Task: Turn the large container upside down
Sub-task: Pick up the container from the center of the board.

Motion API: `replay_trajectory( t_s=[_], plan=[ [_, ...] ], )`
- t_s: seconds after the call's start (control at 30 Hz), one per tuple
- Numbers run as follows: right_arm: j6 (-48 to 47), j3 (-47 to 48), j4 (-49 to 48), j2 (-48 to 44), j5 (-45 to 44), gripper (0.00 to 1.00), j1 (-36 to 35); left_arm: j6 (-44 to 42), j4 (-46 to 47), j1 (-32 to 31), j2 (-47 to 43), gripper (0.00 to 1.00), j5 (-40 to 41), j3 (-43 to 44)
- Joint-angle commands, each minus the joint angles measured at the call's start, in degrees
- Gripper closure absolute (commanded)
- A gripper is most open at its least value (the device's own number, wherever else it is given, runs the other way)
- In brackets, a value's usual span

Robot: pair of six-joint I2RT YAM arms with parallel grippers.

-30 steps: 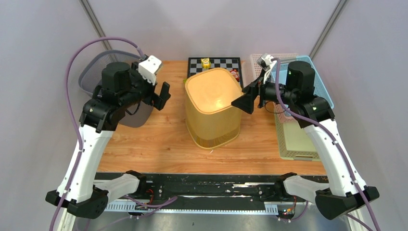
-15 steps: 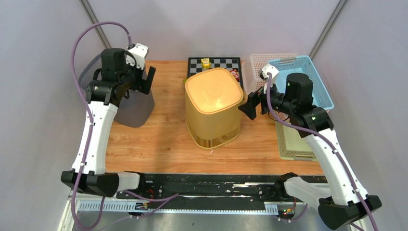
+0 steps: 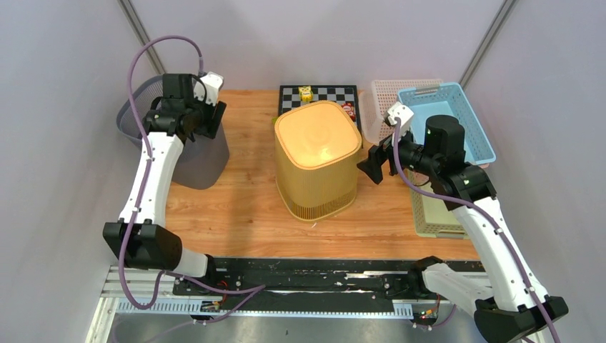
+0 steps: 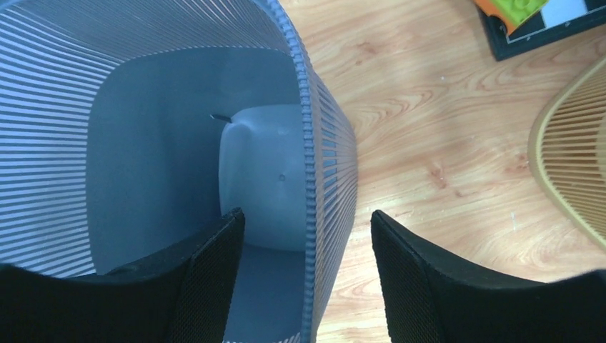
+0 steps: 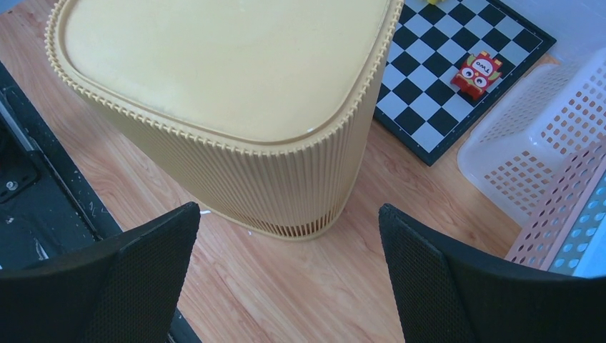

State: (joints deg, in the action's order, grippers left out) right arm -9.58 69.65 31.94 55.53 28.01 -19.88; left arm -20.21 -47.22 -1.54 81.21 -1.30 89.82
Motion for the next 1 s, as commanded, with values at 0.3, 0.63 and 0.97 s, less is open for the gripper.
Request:
replay_trajectory(
  t_s=[0.3,0.63,0.97],
  plan=[
    [-4.2,-2.1,2.8,0.2,2.2,0.02,-0.1,-1.6,1.3,0.8,1.7,0.81,0.3,-2.4],
    [-9.9,-3.0,3.1,0.0,6.6,0.02,0.0,-2.3,0.8,0.8,-4.3,1.00,-5.6,-0.1],
    [-25.7,-3.9,4.5,1.2,11.7,0.00,-0.1,-3.3,6.3,0.7,-15.2,1.00,-17.0,5.3]
  ],
)
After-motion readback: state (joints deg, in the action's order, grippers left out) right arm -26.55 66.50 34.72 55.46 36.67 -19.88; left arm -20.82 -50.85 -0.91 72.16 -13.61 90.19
